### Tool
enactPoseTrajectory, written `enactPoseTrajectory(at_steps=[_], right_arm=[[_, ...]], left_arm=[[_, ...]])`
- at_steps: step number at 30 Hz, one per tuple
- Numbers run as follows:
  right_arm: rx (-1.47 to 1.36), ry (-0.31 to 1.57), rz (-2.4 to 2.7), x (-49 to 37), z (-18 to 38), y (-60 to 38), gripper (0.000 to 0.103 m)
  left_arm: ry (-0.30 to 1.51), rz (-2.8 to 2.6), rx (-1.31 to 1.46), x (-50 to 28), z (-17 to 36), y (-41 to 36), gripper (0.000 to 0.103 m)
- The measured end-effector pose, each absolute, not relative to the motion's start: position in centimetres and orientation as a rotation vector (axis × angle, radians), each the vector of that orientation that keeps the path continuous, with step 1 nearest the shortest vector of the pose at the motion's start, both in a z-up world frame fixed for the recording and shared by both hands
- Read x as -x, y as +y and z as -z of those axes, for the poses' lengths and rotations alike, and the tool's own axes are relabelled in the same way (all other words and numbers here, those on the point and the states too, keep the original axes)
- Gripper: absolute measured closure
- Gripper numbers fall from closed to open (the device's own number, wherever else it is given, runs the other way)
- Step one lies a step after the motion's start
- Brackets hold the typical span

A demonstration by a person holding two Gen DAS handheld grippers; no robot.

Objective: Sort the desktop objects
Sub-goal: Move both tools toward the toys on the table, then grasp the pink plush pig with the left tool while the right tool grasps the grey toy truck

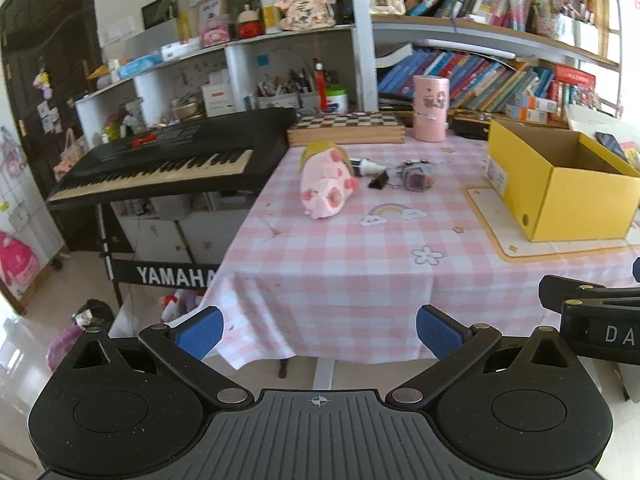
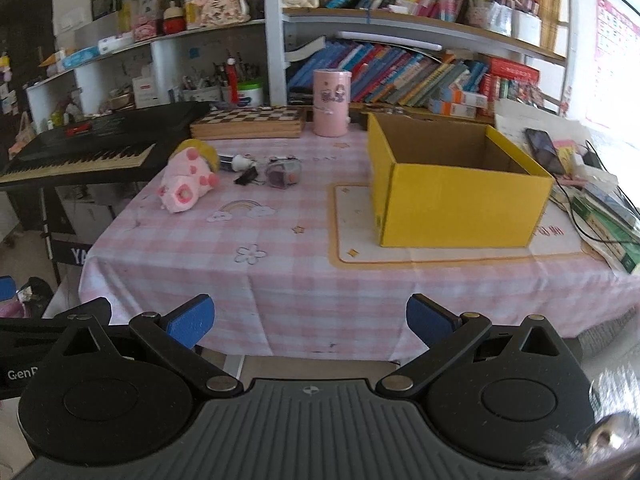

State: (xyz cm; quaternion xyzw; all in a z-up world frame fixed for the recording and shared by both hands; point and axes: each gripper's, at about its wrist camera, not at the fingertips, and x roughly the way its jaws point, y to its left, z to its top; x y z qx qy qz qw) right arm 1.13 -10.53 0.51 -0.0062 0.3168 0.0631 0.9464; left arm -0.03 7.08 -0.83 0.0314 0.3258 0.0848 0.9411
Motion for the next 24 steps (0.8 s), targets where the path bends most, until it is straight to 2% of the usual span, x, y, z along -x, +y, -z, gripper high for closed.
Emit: enactPoseTrajectory(at_steps=[11, 24], right_arm=[[0.031, 0.651, -0.222, -4.5, 0.1, -8.5, 0.0], [0.042, 0.694, -0.264, -13.9, 1.5, -7.2, 0.0]], left_arm=[[0.669, -0.256, -0.039, -1.6, 1.1, 9.1, 0.0], [0.702, -0.279, -0.036, -9.3, 2.0, 10.0, 0.0]])
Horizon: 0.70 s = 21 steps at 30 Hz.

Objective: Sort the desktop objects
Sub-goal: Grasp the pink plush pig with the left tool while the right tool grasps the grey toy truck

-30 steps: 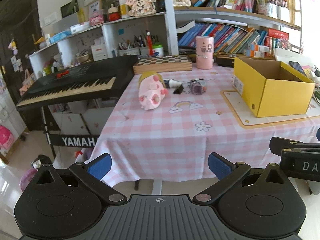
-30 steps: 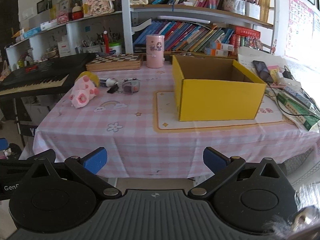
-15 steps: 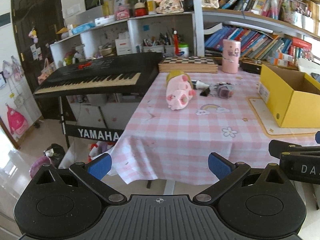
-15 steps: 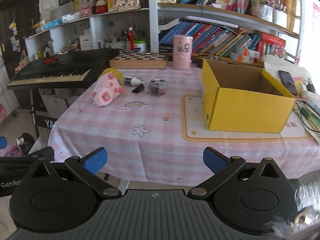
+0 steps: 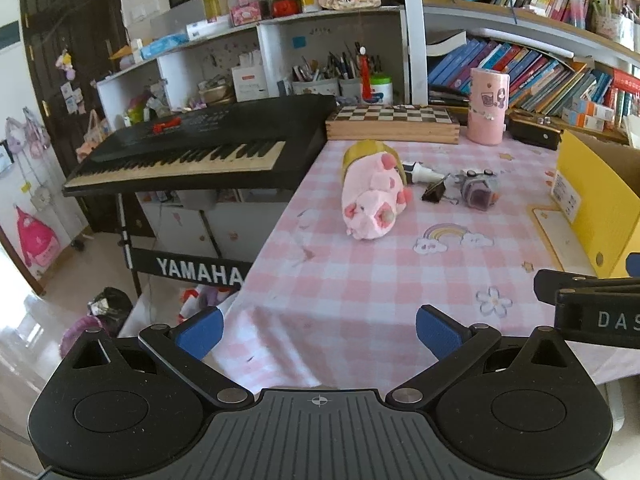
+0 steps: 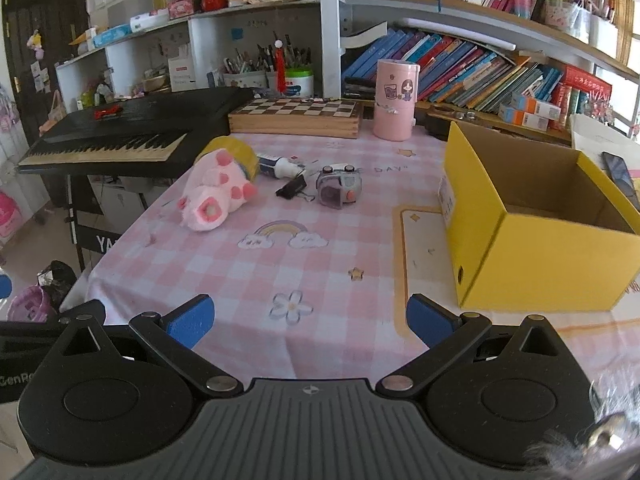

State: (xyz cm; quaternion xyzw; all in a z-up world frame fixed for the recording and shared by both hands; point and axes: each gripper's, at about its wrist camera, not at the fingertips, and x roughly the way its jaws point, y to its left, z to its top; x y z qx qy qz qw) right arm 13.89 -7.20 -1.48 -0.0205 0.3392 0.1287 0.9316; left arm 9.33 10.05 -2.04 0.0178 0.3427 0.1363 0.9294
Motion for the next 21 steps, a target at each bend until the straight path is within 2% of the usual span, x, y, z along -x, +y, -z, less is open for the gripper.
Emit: enactPoseTrajectory(at_steps=[21], right_arm=[[0.063, 0.793, -0.306, -30.2, 3.8, -7.0, 0.0]], left_arm=[[0.783, -0.3, 0.019, -23.5, 3.9, 10.3, 0.001]])
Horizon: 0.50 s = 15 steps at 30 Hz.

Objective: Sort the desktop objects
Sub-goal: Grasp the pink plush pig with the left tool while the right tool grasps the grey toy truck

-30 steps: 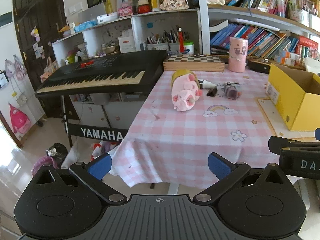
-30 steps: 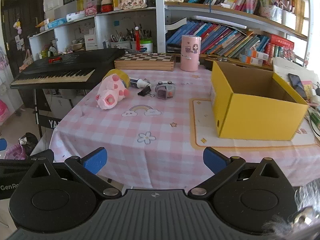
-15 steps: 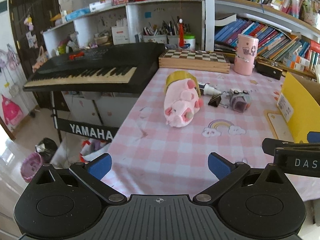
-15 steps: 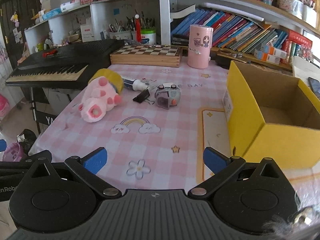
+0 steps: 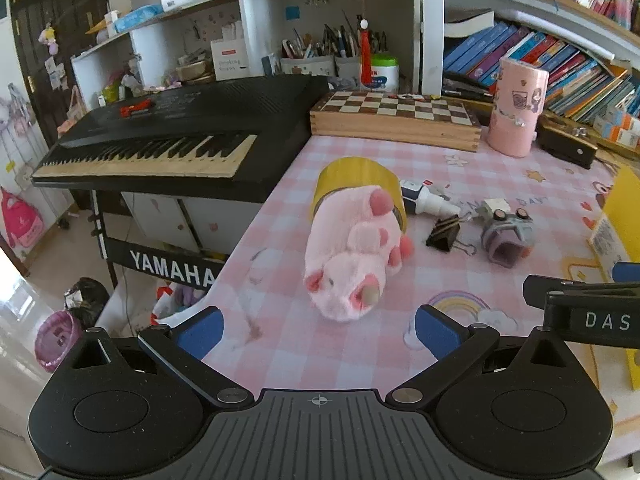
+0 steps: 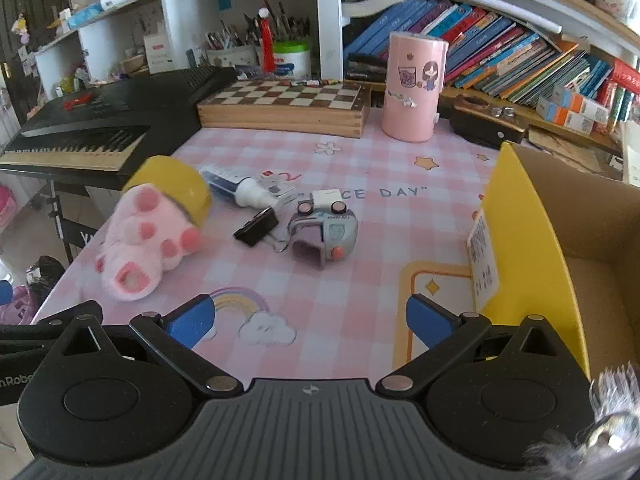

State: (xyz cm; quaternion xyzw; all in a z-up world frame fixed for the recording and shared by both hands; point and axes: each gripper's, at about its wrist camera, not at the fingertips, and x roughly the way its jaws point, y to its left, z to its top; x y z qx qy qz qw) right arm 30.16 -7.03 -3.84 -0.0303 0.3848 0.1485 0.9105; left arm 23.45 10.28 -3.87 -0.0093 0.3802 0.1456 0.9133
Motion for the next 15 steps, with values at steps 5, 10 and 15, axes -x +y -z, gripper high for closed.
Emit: enactPoseTrajectory(at_steps=[5, 10, 15], right_arm=[[0.072, 0.822, -0.309, -33.4, 5.0, -6.7, 0.0], [0.08, 0.845, -0.315, -36.2, 5.9, -6.2, 0.001], [0.098, 0.862, -0.315, -38.7, 6.8, -5.7, 0.002]], left_arm=[[0.8, -0.306, 0.009, -26.4, 4.7, 10.5, 0.001], [0.815, -0.301, 0.004, -29.2, 5.5, 10.6, 0.001], [0.83, -0.289, -0.046, -31.9, 6.6, 10.4, 0.003]])
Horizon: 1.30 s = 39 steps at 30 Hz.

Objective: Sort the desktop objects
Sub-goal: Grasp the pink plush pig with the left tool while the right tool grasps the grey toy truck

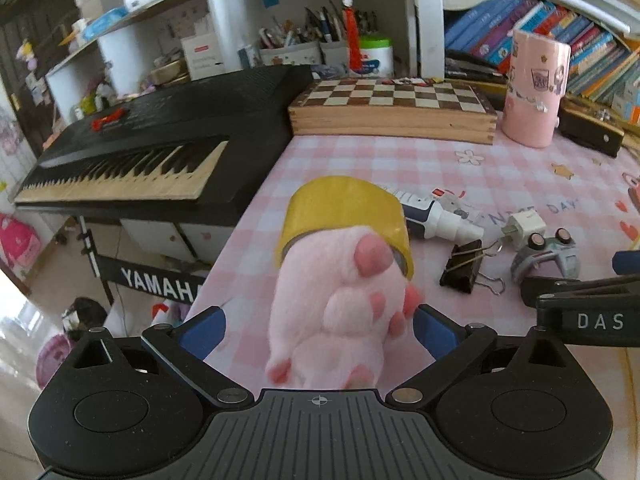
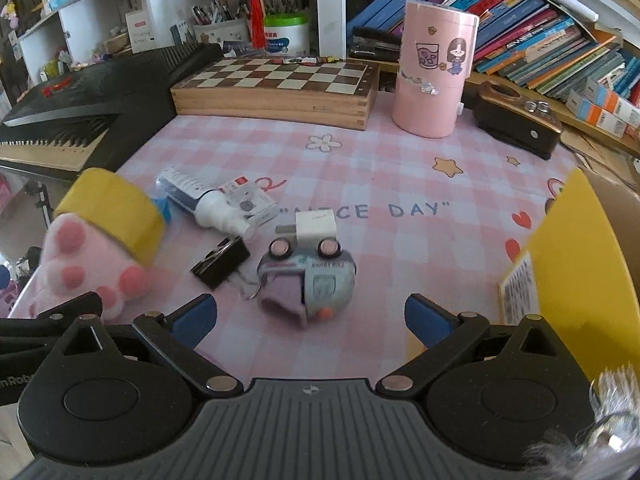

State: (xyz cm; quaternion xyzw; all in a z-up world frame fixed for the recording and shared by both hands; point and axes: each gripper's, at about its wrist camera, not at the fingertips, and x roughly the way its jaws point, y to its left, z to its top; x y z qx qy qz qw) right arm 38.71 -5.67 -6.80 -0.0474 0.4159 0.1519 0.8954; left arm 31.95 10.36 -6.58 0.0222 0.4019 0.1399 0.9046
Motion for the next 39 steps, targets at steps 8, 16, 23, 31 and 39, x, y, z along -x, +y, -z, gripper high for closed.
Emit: enactPoseTrajectory(at_steps=[8, 16, 23, 31, 39], right_arm=[[0.109, 0.907, -0.336, -41.4, 8.4, -5.0, 0.006], [0.134, 0.904, -0.37, -41.7, 8.8, -4.6, 0.041], [0.113, 0.858, -0.398, -39.1, 6.7, -5.8, 0.041], [0.058, 0.83, -0.419, -34.7, 3.9, -7.1, 0.041], [0.016, 0.778, -0.433, -28.8, 0.8, -8.1, 0.041]], left_arm=[[0.873, -0.265, -0.031, -33.8, 8.1, 10.7, 0.004], [0.879, -0.196, -0.033, -33.6, 8.5, 9.5, 0.036], [0.869, -0.165, 0.027, -30.8, 7.1, 9.4, 0.037], [0.788, -0.139, 0.066, -26.4, 4.0, 9.6, 0.037], [0.698, -0.095, 0.093, -21.0, 0.3, 10.2, 0.037]])
